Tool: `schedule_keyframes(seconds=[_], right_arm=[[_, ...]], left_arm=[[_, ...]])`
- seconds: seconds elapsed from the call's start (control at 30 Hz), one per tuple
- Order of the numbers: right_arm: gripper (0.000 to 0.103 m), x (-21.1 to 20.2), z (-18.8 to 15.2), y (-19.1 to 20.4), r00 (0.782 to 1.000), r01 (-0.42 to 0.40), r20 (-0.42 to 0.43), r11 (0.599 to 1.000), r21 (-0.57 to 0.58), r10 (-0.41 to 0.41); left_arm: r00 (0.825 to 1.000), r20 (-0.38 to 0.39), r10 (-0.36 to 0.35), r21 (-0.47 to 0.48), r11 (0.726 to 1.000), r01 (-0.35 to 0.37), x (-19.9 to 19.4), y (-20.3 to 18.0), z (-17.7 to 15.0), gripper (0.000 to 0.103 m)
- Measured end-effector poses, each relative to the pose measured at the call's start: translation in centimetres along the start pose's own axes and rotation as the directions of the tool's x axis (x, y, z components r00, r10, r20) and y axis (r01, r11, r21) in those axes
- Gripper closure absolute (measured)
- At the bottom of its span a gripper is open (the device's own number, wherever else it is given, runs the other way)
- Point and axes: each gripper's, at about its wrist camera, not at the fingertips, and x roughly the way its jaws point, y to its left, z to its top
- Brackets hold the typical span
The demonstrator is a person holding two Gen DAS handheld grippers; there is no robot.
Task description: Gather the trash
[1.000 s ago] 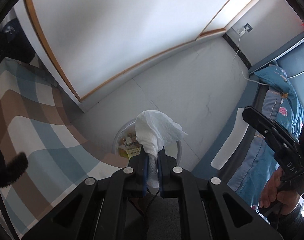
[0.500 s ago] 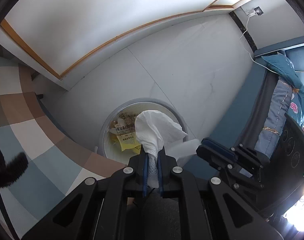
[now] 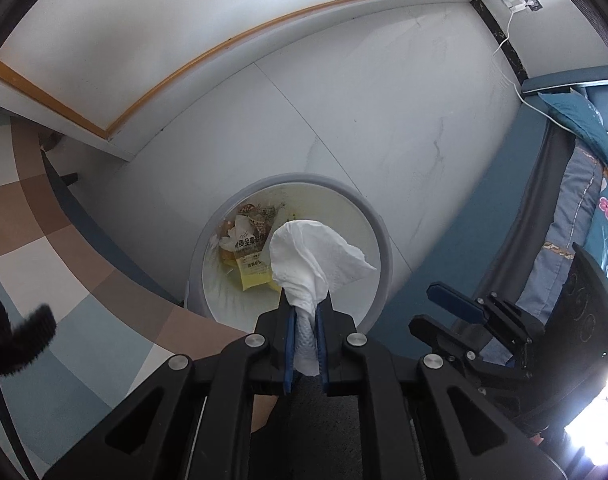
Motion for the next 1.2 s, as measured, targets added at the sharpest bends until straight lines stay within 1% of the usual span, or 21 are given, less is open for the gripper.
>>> schedule_keyframes(seconds=[0.07,0.17,0.23,0.27,0.3,0.33,0.37,0.43,0.47,0.53,0.6,0.63,0.7,0.77,0.8,0.9,0.97,1.03,1.1,1.13,1.2], right_arm=[[0.061,-0.4,0.0,-0.3,1.0,0.007,0.007,1.0,0.011,-0.007],[0.06,-1.0,0.2,-0.8,1.0,0.018,0.019,0.999,0.034,-0.018],[0.059,-1.1,0.3,-1.0,1.0,0.014,0.024,0.999,0.05,-0.015],[0.059,-1.3,0.4,-1.2,1.0,0.012,0.027,0.998,0.058,-0.014],[0.059,-1.6,0.4,-1.4,0.999,0.01,0.033,0.998,0.064,-0.012],[0.058,-1.8,0.5,-1.5,0.999,0.012,0.036,0.998,0.065,-0.014],[0.056,-2.0,0.5,-1.7,0.999,0.015,0.039,0.998,0.066,-0.018],[0.049,-2.2,0.4,-1.9,0.999,0.017,0.037,0.997,0.07,-0.02],[0.049,-2.4,0.4,-2.1,0.999,0.016,0.034,0.997,0.074,-0.019],[0.048,-2.4,0.3,-2.1,0.999,0.013,0.031,0.997,0.078,-0.015],[0.044,-2.3,0.2,-2.2,1.0,0.012,0.027,0.996,0.088,-0.014],[0.041,-2.1,0.3,-2.3,1.0,-0.005,0.024,0.995,0.103,0.002],[0.041,-2.2,0.4,-2.5,0.999,-0.043,0.027,0.991,0.123,0.04],[0.038,-2.3,0.3,-2.1,0.998,-0.059,0.043,0.99,0.126,0.054],[0.035,-2.5,0.3,-2.0,0.997,-0.066,0.051,0.99,0.126,0.06],[0.031,-2.8,0.3,-1.4,0.996,-0.077,0.056,0.99,0.121,0.071],[0.029,-2.9,0.3,-0.8,0.996,-0.08,0.052,0.99,0.117,0.074],[0.024,-3.2,0.3,-0.3,0.996,-0.086,0.048,0.99,0.111,0.082],[0.02,-3.8,0.3,0.4,0.995,-0.092,0.049,0.991,0.094,0.088],[0.017,-4.2,0.3,0.5,0.994,-0.096,0.052,0.991,0.088,0.092],[0.015,-4.9,0.4,1.0,0.993,-0.111,0.059,0.99,0.085,0.106]], left_arm=[[1.0,-0.018,0.01,0.005,1.0,-0.009,0.4,-0.2,-0.1,0.096],[0.998,-0.029,0.046,0.009,0.999,-0.046,0.6,-0.4,-0.3,0.086],[0.998,-0.029,0.053,0.012,0.999,-0.053,0.8,-0.4,-0.4,0.073],[0.998,-0.031,0.055,0.01,0.998,-0.054,0.8,-0.5,-0.5,0.069],[0.998,-0.035,0.058,0.008,0.998,-0.058,0.8,-0.5,-0.5,0.06],[0.997,-0.034,0.064,0.008,0.998,-0.064,0.8,-0.5,-0.6,0.056],[0.997,-0.031,0.072,0.009,0.997,-0.071,0.7,-0.5,-0.7,0.055],[0.997,-0.036,0.071,0.017,0.997,-0.071,0.6,-0.6,-0.8,0.053],[0.997,-0.046,0.067,0.022,0.998,-0.066,0.7,-0.5,-0.9,0.051],[0.997,-0.036,0.067,0.025,0.998,-0.066,0.5,-0.6,-1.1,0.042],[0.997,-0.012,0.082,0.027,0.996,-0.082,0.2,-0.5,-1.4,0.04],[0.996,0.007,0.09,0.02,0.996,-0.09,-0.1,-0.3,-1.5,0.04],[0.996,0.038,0.076,-0.003,0.997,-0.076,-0.7,0.1,-1.8,0.039],[0.995,0.074,0.061,-0.022,0.998,-0.06,-1.5,0.3,-2.2,0.039],[0.993,0.092,0.067,-0.024,0.998,-0.065,-1.7,0.4,-2.2,0.039],[0.982,0.154,0.104,-0.043,0.994,-0.099,-3.4,0.5,-2.7,0.039],[0.971,0.205,0.127,-0.062,0.991,-0.117,-4.7,0.6,-3.1,0.038],[0.959,0.242,0.147,-0.073,0.988,-0.133,-5.6,0.7,-3.7,0.035],[0.95,0.254,0.181,-0.093,0.982,-0.162,-6.3,0.8,-4.4,0.029],[0.945,0.262,0.194,-0.103,0.98,-0.172,-6.8,0.8,-4.7,0.029],[0.939,0.284,0.192,-0.107,0.98,-0.168,-7.6,0.7,-5.4,0.029]])
